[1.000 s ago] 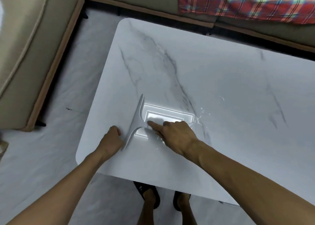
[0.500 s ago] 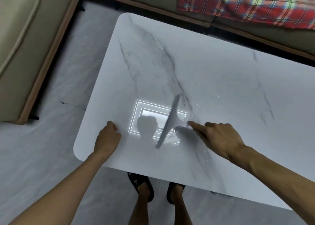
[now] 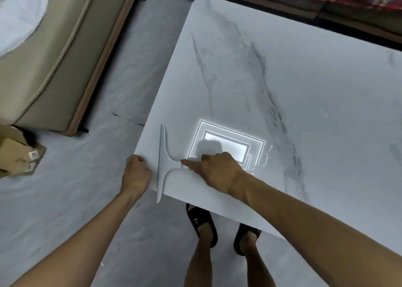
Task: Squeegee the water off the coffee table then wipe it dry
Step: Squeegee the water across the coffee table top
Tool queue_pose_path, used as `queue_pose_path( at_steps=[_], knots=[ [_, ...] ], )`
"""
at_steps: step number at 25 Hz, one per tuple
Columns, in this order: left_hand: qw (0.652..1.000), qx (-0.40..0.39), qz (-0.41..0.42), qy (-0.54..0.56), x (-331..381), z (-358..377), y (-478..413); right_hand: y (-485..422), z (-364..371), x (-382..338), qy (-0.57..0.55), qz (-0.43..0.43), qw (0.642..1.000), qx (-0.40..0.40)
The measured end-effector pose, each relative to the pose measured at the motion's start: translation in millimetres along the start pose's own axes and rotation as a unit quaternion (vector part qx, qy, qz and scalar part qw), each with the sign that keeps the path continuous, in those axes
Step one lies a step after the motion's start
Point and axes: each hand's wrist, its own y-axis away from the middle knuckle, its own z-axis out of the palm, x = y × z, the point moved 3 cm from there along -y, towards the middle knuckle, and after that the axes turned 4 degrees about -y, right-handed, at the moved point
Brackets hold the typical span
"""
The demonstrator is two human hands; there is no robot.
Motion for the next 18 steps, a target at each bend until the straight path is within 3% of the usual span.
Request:
queue_pose_path(
  at_steps=[4,7,13,15,18],
  knots=[
    [0.995,-0.091,0.014,-0.037,4,21,7,71,-3,69,0.025,0.056,0.998,-0.014],
    [0.996,-0.08,0.018,-0.033,2,16,10,109,-12,87,0.069,0.098,0.993,0.002],
    [0.997,0.026,-0.032,0.065,-21,-16,6,4,-9,-17,0.016,-0.005,1.0,-0.001],
    [0.998,0.015,-0.028,0.055,-31,-19,3,-31,3,-52,0.017,-0.03,0.999,-0.021],
    [1.0,-0.021,0.005,0.016,-31,-12,6,-28,9,-42,0.041,-0.01,0.999,-0.016]
  ],
)
